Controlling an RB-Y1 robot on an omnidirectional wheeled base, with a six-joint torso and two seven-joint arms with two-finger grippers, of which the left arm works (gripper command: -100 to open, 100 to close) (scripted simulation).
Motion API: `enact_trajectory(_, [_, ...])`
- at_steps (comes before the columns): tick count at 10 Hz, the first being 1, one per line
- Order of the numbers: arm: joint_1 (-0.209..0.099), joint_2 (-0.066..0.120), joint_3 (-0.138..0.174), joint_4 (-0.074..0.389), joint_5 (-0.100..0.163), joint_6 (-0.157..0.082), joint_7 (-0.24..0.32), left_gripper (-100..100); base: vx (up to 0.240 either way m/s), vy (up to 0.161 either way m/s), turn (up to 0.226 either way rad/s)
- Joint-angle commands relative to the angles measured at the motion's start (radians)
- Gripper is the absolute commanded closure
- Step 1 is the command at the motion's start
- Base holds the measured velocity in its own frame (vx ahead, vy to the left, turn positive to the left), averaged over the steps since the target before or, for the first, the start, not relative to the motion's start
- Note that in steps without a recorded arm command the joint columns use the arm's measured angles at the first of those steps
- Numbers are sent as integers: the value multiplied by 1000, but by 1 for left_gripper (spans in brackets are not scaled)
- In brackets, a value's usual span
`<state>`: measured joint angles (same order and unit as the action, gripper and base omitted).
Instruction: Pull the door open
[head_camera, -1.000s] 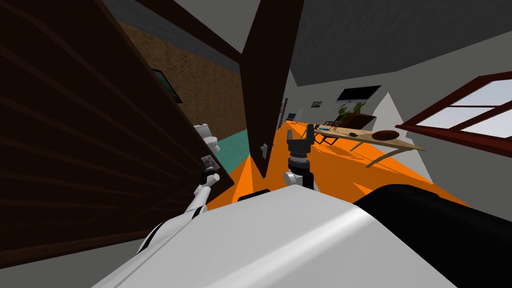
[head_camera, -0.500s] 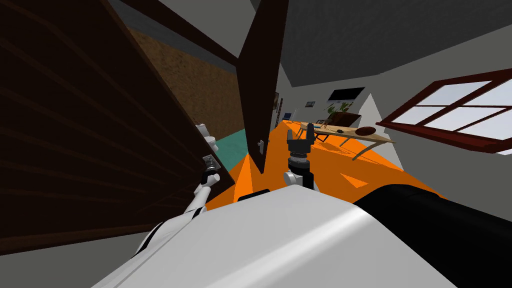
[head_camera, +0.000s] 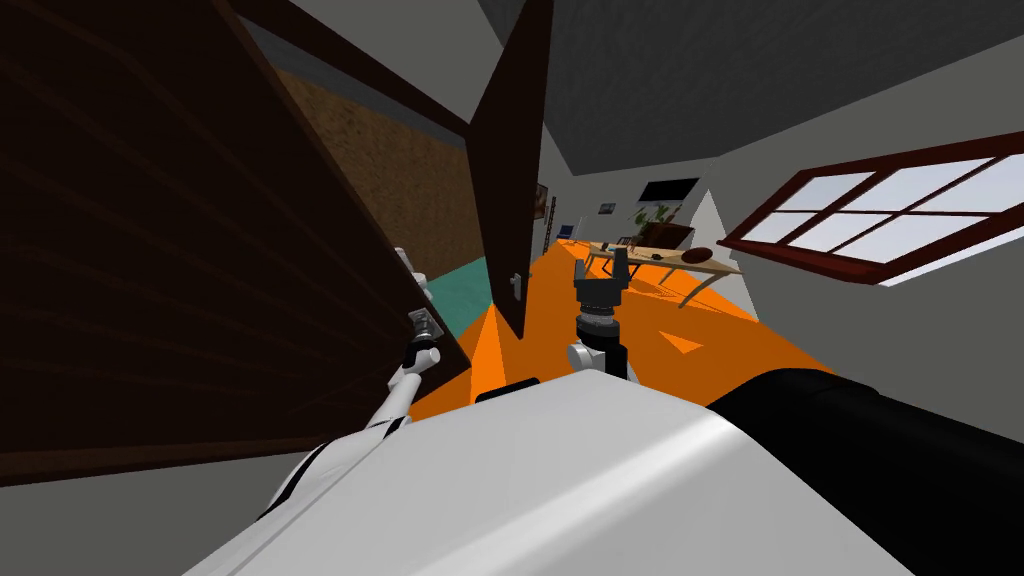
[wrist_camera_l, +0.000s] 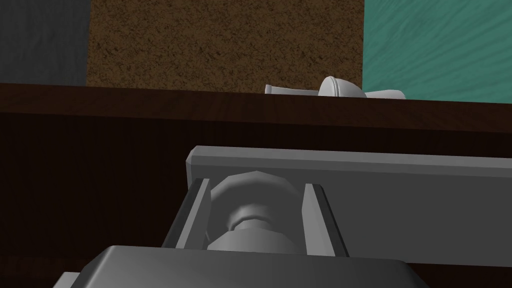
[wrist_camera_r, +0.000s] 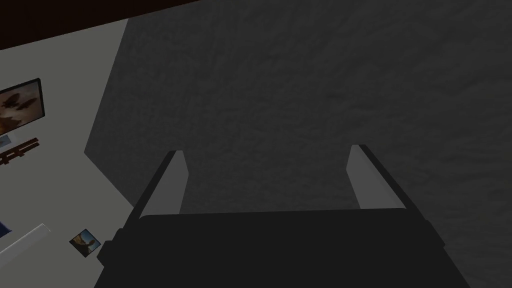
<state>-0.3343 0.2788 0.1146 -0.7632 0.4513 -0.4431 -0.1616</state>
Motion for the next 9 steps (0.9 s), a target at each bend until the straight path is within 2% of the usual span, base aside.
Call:
enact_trajectory(1, [4,10,-5,1,-2,-2,11,100,-209,19,-46])
enact_trajectory(2, [-2,2,-7,3,-2,-2,7,100,-95,3,-39])
enact_trajectory(4, [2,5,-25,2,-7,-1,22,100,-181,63,-104])
enact_trajectory(9, [11,28,-80,-13,-20,-2,72,100,-225,61,-117])
